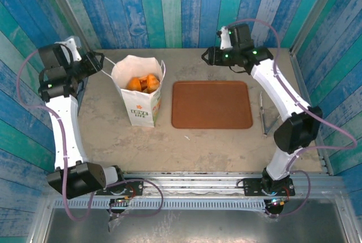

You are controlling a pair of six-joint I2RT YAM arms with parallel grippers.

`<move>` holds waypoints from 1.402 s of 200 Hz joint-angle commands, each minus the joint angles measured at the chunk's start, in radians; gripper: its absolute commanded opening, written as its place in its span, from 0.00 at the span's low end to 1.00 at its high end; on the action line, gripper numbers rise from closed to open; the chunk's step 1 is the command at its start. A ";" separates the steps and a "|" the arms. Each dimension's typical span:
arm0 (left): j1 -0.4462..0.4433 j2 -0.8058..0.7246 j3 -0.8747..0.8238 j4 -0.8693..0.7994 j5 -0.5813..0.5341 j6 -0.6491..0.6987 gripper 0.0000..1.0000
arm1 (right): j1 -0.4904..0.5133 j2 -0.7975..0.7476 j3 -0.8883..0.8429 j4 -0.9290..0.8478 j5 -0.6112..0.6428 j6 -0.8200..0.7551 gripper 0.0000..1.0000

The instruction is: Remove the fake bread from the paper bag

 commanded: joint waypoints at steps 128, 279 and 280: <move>0.069 0.111 -0.029 0.074 0.197 -0.037 0.41 | 0.328 0.026 0.150 0.094 -0.111 0.226 0.64; 0.084 0.143 0.018 0.074 0.199 -0.023 0.04 | 0.359 0.215 0.333 -0.022 0.049 0.246 0.25; 0.084 0.143 0.020 0.074 0.199 -0.024 0.03 | 0.360 0.215 0.334 -0.022 0.050 0.247 0.23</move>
